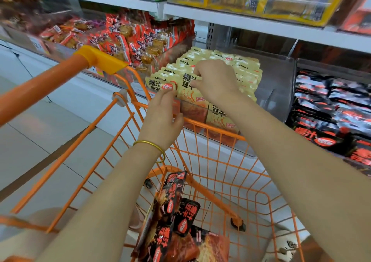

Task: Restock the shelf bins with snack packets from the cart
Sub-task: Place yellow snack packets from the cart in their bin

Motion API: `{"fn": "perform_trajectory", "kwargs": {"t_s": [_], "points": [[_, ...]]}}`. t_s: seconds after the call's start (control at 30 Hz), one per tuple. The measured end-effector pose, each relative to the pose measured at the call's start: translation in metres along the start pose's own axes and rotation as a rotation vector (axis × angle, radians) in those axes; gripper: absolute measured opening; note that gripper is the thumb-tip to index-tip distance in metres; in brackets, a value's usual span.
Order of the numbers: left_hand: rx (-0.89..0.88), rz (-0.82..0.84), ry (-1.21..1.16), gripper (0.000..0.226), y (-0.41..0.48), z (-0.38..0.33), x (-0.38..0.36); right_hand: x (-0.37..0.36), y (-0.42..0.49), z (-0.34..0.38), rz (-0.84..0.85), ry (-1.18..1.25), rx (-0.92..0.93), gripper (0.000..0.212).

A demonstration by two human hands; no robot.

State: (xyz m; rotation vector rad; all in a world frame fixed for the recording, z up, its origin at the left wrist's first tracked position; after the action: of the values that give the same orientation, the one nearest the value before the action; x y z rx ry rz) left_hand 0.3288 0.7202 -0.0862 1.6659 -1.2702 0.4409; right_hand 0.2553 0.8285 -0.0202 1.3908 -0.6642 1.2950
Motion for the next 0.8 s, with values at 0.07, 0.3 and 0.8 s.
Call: {"fn": "perform_trajectory", "kwargs": {"t_s": [0.07, 0.3, 0.8], "points": [[0.001, -0.009, -0.011, 0.052, 0.000, 0.000, 0.001, -0.004, 0.005, 0.005, 0.042, -0.057, -0.001, 0.040], [0.002, -0.021, -0.018, 0.055, 0.001, 0.002, 0.000, -0.018, 0.000, 0.008, 0.039, -0.151, -0.042, 0.042], [-0.144, 0.066, 0.085, 0.030, -0.002, -0.005, -0.003, 0.022, -0.056, -0.013, -0.250, 0.176, -0.050, 0.012]]}}
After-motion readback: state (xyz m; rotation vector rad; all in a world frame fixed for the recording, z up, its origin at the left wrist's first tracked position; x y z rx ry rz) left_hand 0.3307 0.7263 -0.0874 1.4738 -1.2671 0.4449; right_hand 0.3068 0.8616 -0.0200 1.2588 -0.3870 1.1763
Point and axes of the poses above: each hand's wrist, its own y-axis towards the middle knuckle, its own x-axis out of the back of the hand, z = x × y, the point moved 5 cm from there along y, towards the middle knuckle, and after that the axes turned 5 degrees about -x, right-handed, at the moved point
